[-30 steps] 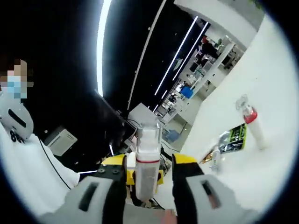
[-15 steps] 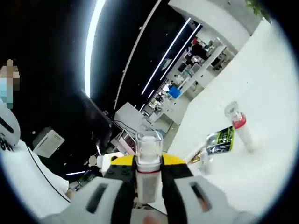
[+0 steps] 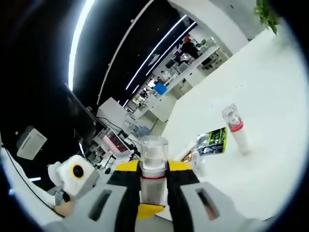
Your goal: Arrange the skincare products in the storage area until every visible bottle or jar stands upright without overlapping.
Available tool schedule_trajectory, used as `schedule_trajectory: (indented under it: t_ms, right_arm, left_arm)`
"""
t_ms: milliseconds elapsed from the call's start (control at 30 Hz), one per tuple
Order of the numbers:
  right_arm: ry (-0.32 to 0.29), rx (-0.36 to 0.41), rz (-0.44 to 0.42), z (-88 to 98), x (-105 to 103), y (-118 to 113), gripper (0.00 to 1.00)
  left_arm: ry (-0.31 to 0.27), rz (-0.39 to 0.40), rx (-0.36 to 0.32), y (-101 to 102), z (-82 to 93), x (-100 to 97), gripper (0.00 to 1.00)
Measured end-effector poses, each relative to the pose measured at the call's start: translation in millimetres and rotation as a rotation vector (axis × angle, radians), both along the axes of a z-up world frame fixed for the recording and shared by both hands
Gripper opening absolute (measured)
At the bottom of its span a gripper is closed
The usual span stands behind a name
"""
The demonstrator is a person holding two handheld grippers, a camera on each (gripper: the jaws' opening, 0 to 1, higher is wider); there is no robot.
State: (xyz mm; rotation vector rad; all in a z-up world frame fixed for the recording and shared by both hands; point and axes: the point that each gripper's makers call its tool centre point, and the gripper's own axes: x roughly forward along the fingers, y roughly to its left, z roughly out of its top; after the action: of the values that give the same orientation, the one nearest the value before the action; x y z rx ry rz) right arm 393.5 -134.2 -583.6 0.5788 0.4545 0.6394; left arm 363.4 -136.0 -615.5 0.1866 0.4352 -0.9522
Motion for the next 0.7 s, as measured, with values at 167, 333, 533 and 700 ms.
schedule_trajectory:
  t_ms: [167,333,533,700]
  right_arm:
    - [-0.101,-0.163,0.009,1.7,-3,9,0.20]
    - [-0.260,-0.306,0.060,14.6,-8,20,0.20]
    - [-0.314,-0.236,0.148,21.0,-16,22,0.21]
    - [-0.368,-0.194,0.273,27.4,-32,27,0.23]
  left_arm:
    - [0.028,0.050,0.067,6,-6.3,1.3,0.21]
    - [0.156,0.078,-0.074,6,-0.8,-0.4,0.19]
    - [0.133,-0.031,-0.080,13,4.0,-5.0,0.18]
    - [0.170,-0.198,-0.146,9,12.2,-24.3,0.18]
